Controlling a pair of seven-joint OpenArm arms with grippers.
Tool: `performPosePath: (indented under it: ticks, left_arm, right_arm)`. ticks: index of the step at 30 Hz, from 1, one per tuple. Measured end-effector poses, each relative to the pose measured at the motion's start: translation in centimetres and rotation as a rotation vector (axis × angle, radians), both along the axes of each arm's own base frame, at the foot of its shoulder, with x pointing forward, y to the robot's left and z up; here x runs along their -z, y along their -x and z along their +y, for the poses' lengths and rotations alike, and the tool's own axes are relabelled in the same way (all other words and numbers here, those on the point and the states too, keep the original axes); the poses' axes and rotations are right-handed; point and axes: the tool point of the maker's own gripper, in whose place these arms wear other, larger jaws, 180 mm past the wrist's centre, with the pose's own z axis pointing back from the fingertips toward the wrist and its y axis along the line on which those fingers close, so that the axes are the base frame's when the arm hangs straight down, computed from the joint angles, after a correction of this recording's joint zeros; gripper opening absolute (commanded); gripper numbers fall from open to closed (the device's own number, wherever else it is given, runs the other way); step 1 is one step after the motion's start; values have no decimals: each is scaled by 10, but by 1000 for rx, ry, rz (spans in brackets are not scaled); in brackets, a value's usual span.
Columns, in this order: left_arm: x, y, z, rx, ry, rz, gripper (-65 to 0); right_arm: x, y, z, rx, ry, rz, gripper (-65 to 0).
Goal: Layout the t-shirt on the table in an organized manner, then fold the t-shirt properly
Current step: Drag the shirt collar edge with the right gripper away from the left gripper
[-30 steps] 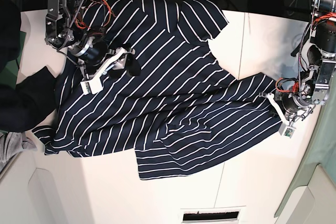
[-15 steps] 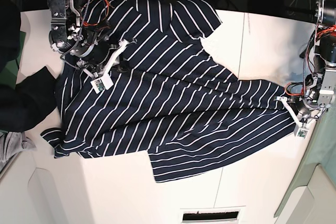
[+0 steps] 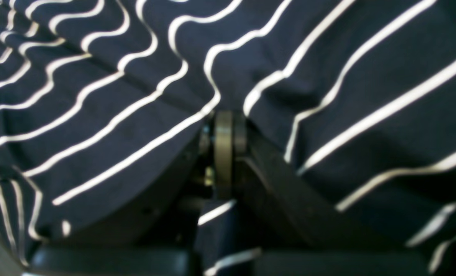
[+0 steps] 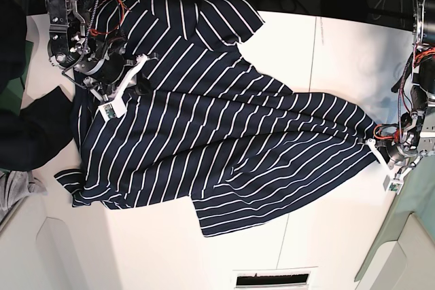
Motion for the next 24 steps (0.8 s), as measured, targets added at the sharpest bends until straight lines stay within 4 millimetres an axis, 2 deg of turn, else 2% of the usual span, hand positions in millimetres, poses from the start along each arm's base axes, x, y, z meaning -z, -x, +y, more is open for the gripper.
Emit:
performPosePath:
  ticks: [2,7,11,13,16,21,24]
  left_arm:
    - [-11,-8,-11,23,30,-29,-650]
    - [-32,-20,-43,82,118,-55,-650]
    - [-18,-8,-87,219,251,-18,-650]
    - [-7,0,-101,230,279,6,-650]
    - [5,8,-115,235,306,45,-650]
    - [27,27,-132,246,326,90,-650]
    - [30,26,-140,243,340,88,-650]
  right_arm:
    - [-8,-4,5,4,-42,-15,-650]
    - [-45,-15,21,-38,-90,-88,-650]
    - [-59,-7,33,-80,-112,-44,-650]
    - [-63,-5,37,-88,-133,-41,-650]
    - [-60,4,39,-86,-143,-26,-650]
    - [-41,35,39,-81,-145,49,-650]
    - [-31,48,34,-77,-114,68,-650]
